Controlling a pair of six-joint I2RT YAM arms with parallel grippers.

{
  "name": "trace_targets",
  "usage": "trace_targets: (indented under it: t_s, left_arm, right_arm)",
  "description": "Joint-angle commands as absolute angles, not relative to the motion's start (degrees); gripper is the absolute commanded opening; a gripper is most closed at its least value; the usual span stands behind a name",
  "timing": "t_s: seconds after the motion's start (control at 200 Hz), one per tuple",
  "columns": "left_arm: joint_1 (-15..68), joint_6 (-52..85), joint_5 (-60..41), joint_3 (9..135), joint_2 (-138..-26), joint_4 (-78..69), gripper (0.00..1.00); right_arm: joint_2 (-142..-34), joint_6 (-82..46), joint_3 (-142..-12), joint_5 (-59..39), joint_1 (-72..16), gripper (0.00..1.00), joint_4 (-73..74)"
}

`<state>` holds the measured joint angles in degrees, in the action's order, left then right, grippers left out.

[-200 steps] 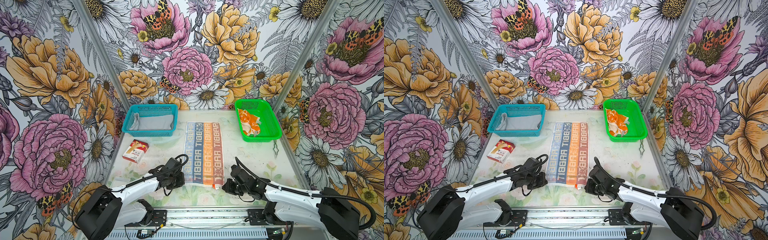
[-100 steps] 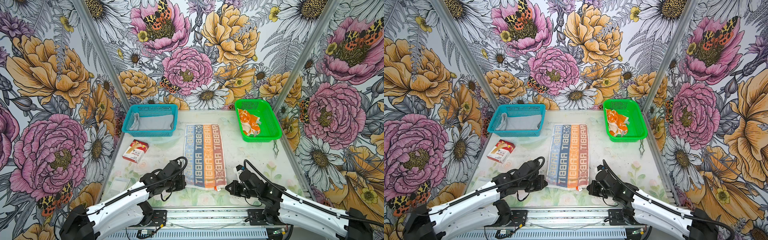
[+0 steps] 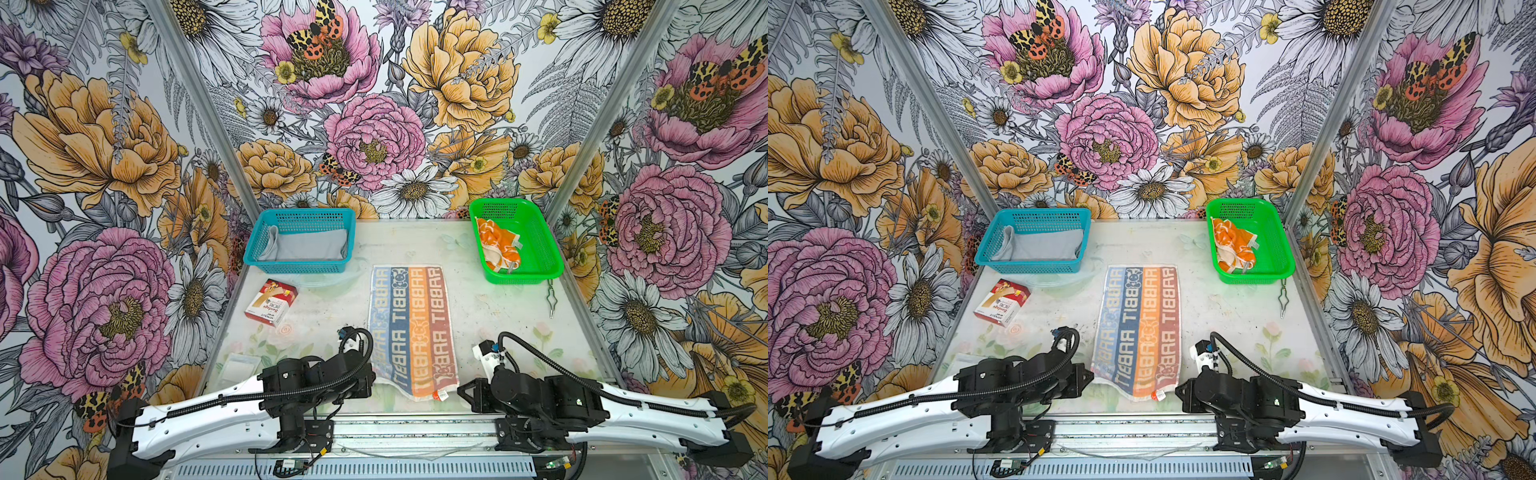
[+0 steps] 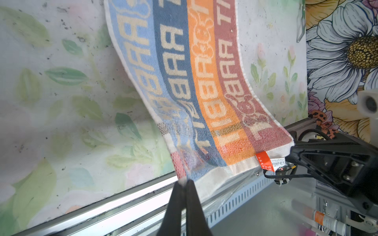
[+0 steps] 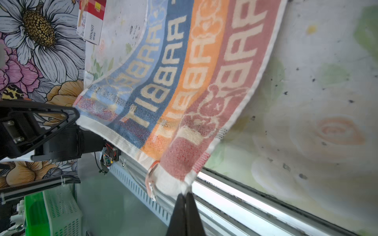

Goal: Fold and stack the towels
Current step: 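Lift the near edge and fold it over toward the far edge with both grippers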

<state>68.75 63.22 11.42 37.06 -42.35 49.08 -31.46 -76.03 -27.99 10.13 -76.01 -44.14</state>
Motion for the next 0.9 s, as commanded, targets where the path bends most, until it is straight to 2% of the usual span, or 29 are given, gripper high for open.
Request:
trace_targets:
  t_s: [0.0, 0.135, 0.28, 0.38, 0.51, 0.67, 0.896]
  left_arm:
    - [60.77, 56.14, 8.77, 37.47, -43.58, 45.44, 0.0]
    - [48.45, 48.4, -0.64, 38.91, -47.3, 39.79, 0.0]
    - [40.65, 42.51, -6.44, 42.74, -55.37, 35.74, 0.0]
    - [35.54, 39.2, -9.7, 45.78, -61.44, 32.41, 0.0]
    - [29.04, 34.43, -12.07, 51.53, -70.15, 31.39, 0.0]
    - [23.28, 29.61, -15.53, 58.61, -81.77, 29.53, 0.0]
    - [20.51, 24.73, -15.82, 70.37, -96.82, 29.51, 0.0]
  right_arm:
    - [-32.42, -70.75, -31.25, 11.34, -67.64, 0.0, -45.36]
    - [-36.54, -59.9, -34.16, -0.64, -50.34, 0.0, -41.03]
    - [-51.47, -49.87, -38.94, -14.42, -34.17, 0.0, -30.04]
    - [-62.97, -46.59, -43.41, -18.9, -31.22, 0.0, -23.75]
    - [-75.49, -42.42, -50.67, -21.79, -28.43, 0.0, -22.86]
    - [-83.51, -38.82, -56.78, -23.72, -23.25, 0.0, -23.07]
    - [-94.72, -35.22, -65.16, -28.32, -17.56, 0.0, -23.09]
